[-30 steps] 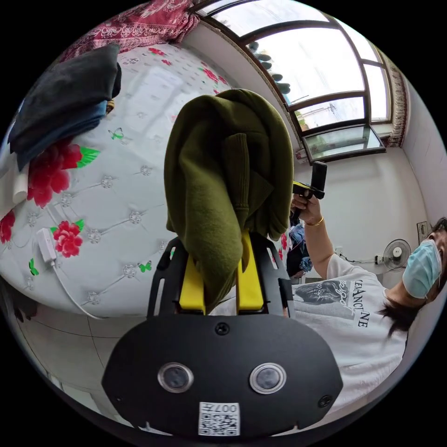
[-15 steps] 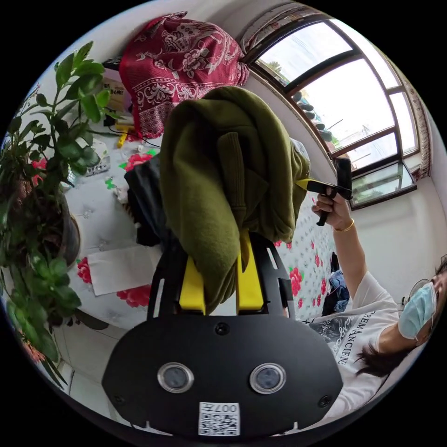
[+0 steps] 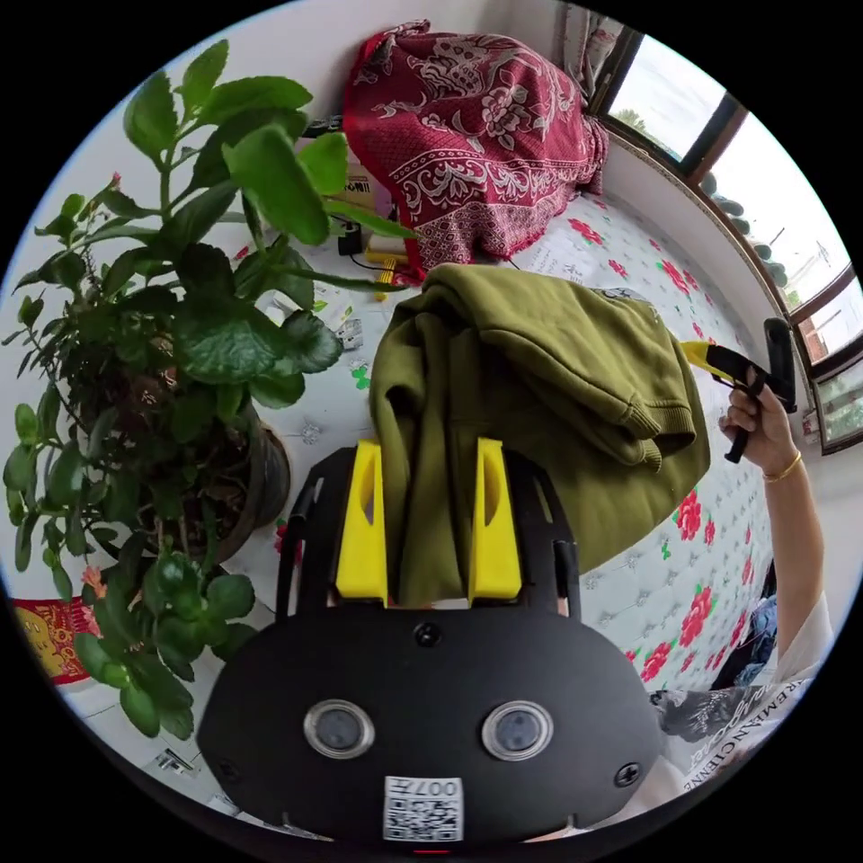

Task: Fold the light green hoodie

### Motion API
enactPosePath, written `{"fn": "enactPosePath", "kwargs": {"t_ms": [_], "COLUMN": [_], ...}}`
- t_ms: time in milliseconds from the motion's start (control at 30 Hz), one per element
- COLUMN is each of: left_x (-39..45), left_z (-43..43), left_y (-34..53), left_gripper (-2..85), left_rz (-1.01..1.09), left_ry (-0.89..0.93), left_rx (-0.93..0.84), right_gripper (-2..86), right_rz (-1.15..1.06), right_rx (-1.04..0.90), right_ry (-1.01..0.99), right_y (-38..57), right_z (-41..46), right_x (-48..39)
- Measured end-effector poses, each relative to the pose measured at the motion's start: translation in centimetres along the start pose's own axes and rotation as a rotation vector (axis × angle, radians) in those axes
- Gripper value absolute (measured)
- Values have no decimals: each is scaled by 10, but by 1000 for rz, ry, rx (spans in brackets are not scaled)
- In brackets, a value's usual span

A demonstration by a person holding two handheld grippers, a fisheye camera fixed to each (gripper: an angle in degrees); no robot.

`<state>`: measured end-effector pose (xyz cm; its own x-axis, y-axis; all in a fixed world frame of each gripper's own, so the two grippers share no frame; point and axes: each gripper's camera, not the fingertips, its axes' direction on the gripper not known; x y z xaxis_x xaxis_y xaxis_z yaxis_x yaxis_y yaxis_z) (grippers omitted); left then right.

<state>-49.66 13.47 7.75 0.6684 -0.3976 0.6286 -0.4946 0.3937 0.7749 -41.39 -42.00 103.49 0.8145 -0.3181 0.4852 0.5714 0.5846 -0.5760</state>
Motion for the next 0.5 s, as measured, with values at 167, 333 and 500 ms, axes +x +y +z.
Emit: {"fn": "enactPosePath", "kwargs": {"t_ms": [167,333,500], "left_x": [19,90,245], "left_z": [-66,-85,-31], "left_y": [55,127,204], "left_gripper": [108,95,62], "left_rz": [16,178,516], "left_ry": [-131,69,405], "left_rx": [175,261,120], "right_gripper": [103,116,116], "right_rz": [-164,-349,-292], "right_rx": [209,479,631], "right_ry": [204,596,685], "right_y": [112,300,497], "right_z": [-58,-91,-101], "right_x": [-36,-100,-134]}}
